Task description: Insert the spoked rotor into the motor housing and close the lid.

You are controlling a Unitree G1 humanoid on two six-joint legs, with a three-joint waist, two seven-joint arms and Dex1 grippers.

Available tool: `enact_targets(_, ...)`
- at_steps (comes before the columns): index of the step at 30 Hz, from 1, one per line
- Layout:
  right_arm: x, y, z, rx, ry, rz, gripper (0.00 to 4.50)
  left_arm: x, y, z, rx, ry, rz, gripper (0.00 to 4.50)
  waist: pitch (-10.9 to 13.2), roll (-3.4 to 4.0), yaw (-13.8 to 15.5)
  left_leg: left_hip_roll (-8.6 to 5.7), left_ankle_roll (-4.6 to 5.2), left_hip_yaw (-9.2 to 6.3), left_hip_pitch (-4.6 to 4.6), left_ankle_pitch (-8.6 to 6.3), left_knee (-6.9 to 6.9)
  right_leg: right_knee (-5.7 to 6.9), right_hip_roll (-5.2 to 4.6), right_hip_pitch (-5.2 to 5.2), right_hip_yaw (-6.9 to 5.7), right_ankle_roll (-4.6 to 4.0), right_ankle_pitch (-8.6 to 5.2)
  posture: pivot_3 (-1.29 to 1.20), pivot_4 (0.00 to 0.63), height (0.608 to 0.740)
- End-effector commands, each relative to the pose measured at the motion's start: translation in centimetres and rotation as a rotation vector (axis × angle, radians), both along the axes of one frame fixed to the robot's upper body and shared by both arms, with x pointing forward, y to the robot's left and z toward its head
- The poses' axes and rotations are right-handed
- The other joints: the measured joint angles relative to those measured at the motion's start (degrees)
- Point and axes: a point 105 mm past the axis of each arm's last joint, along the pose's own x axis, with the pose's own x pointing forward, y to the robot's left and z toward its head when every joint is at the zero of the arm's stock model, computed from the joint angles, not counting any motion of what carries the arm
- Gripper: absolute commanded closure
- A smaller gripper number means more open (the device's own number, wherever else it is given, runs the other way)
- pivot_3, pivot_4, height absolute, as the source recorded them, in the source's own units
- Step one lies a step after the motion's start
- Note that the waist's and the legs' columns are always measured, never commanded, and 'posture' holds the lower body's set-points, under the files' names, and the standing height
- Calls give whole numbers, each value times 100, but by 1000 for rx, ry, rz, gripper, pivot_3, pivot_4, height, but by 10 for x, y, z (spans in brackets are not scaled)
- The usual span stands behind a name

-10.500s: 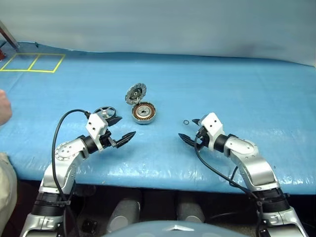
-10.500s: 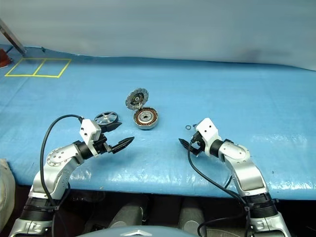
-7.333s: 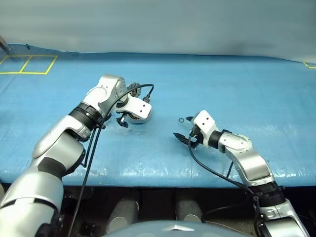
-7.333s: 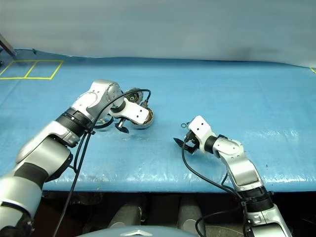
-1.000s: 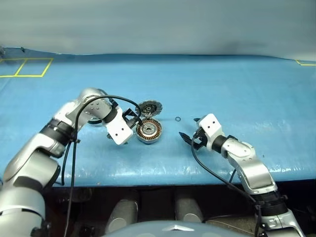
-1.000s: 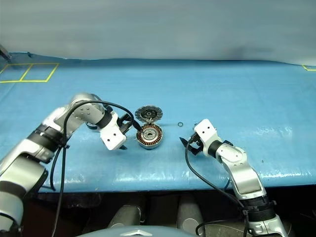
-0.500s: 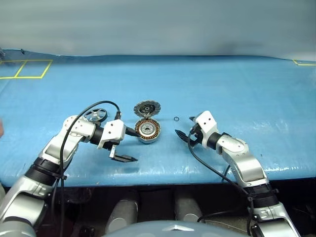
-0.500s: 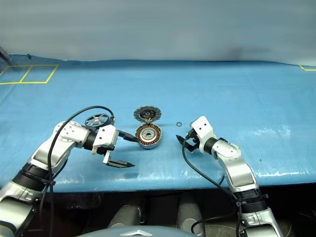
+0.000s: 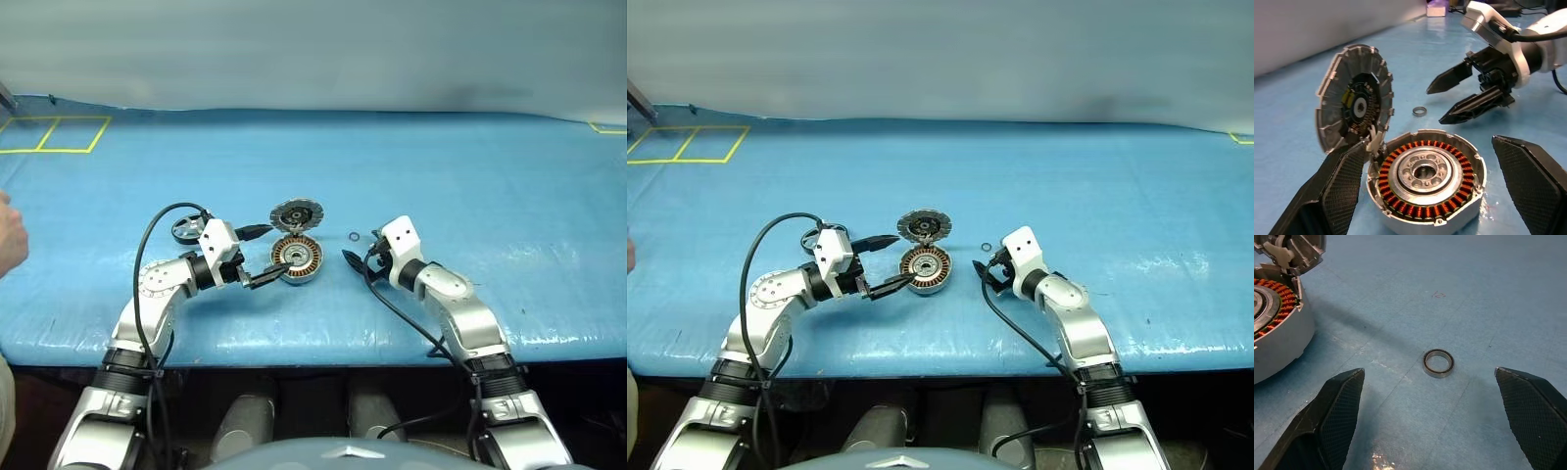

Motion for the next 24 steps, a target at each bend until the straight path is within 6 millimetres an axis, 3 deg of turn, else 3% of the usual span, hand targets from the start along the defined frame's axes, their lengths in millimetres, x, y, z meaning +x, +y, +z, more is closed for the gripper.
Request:
enact_targets(1, 9, -3, 10, 10, -40, -48, 0, 1, 4, 2, -42, -17, 52, 24, -1, 1, -4, 0, 0, 3, 1, 0, 0, 0, 0, 0, 2, 0, 0, 0, 150, 740)
enact_targets(20, 24, 6, 6, 16, -19, -81, 0, -6, 0, 2, -49, 6, 31, 24, -1, 1, -11, 7, -2, 15, 1, -1, -7, -4, 6, -7, 8, -2, 1, 0, 150, 740)
enact_targets(24, 23, 7, 3, 15, -12, -78, 900, -11, -2, -2, -35, 37, -5, 0, -1, 1, -11, 10, -2, 16, 1, -2, -9, -5, 9, -9, 10, -3, 1, 0, 150, 740)
